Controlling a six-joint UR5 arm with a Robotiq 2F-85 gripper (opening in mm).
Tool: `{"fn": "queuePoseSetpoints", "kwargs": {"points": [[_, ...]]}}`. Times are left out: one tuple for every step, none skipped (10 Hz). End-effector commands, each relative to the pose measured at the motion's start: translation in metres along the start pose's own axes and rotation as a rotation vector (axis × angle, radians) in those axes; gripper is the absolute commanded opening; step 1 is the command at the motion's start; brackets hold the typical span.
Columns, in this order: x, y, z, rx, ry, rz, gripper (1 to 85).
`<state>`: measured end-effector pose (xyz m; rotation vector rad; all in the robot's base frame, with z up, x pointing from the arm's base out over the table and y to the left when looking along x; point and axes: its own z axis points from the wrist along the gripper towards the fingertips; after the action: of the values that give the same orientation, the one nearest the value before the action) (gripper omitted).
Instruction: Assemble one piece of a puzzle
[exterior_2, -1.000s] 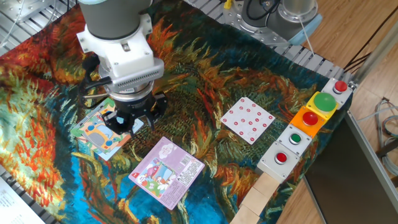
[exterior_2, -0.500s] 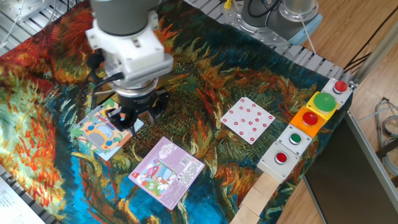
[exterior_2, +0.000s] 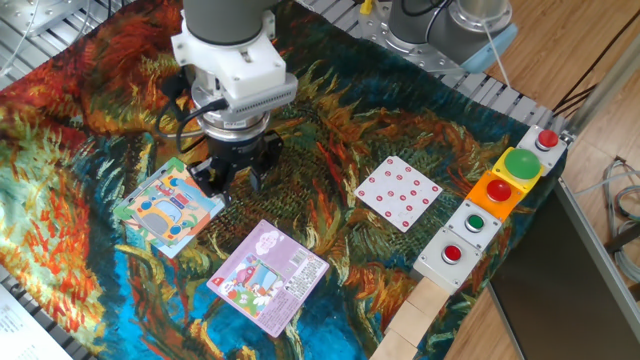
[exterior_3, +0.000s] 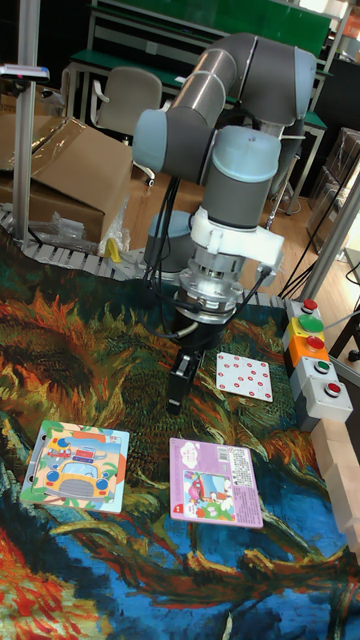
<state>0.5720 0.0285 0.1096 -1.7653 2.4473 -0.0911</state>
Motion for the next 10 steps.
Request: {"fn": "queuePoseSetpoints", "kwargs": {"points": [[0.0022,0.0055,-0.0030,-0.015,-0.009,0.003,50.0],[0.0023,0.0058,-0.0030,-0.016,-0.008,0.005,49.7],[0.0038,0.0066,-0.0030,-0.019,-0.003,0.003,49.7],[0.0070,0.0072,-0.0030,-0.022,0.010,0.000,49.7],[0.0066,0.0086,-0.0031,-0.027,0.008,0.000,49.3],[0.0075,0.0050,-0.0030,-0.013,0.011,-0.013,49.3],[0.0041,0.0023,-0.0030,-0.003,-0.001,-0.015,49.3],[0.0011,0.0020,-0.0030,-0.001,-0.013,-0.012,49.3],[-0.0008,0.0052,-0.0030,-0.014,-0.020,0.000,49.7],[-0.0023,0.0057,-0.0031,-0.016,-0.026,0.001,49.7]]}}
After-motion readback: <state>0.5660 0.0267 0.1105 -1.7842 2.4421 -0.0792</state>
